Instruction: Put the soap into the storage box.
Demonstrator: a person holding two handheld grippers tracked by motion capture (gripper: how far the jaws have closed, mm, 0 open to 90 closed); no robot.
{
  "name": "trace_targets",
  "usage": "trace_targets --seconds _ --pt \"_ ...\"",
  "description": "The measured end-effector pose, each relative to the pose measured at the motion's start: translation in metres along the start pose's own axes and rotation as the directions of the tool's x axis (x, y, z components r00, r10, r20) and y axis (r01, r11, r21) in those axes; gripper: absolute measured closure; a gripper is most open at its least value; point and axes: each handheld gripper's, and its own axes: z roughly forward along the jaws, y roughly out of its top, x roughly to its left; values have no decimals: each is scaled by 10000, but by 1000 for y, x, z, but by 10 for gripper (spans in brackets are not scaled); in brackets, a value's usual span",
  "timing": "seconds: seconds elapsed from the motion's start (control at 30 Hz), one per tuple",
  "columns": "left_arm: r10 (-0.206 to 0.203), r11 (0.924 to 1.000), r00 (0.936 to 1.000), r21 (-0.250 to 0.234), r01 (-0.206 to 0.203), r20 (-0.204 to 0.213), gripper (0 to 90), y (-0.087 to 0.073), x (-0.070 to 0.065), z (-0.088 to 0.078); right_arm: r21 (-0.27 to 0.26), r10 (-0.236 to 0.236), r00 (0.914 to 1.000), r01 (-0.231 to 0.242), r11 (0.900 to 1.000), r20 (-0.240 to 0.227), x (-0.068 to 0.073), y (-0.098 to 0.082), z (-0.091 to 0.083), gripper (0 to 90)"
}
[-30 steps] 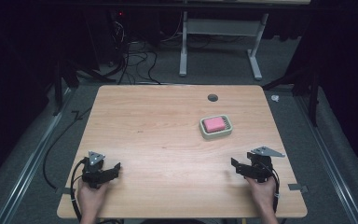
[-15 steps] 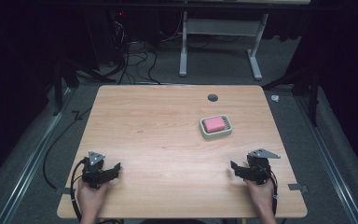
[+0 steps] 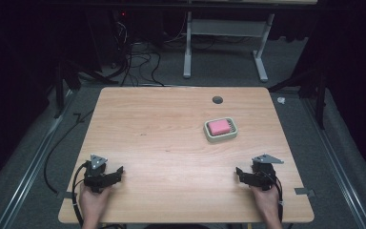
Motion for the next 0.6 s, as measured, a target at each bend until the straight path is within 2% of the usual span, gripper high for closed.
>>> trace_targets --seconds 0.1,0.2,0.6 --pt "7 10000 10000 4 -7 5 230 0 0 0 -64 11 9999 -10 10000 101 0 -2 -1 246" --pt "12 10000 10000 8 -12 7 230 0 0 0 -175 -181 9992 188 9997 367 0 -6 -2 242" --pt "2 10000 10000 6 -2 9 231 0 0 0 -118 -283 9993 286 9995 233 0 -6 -2 209"
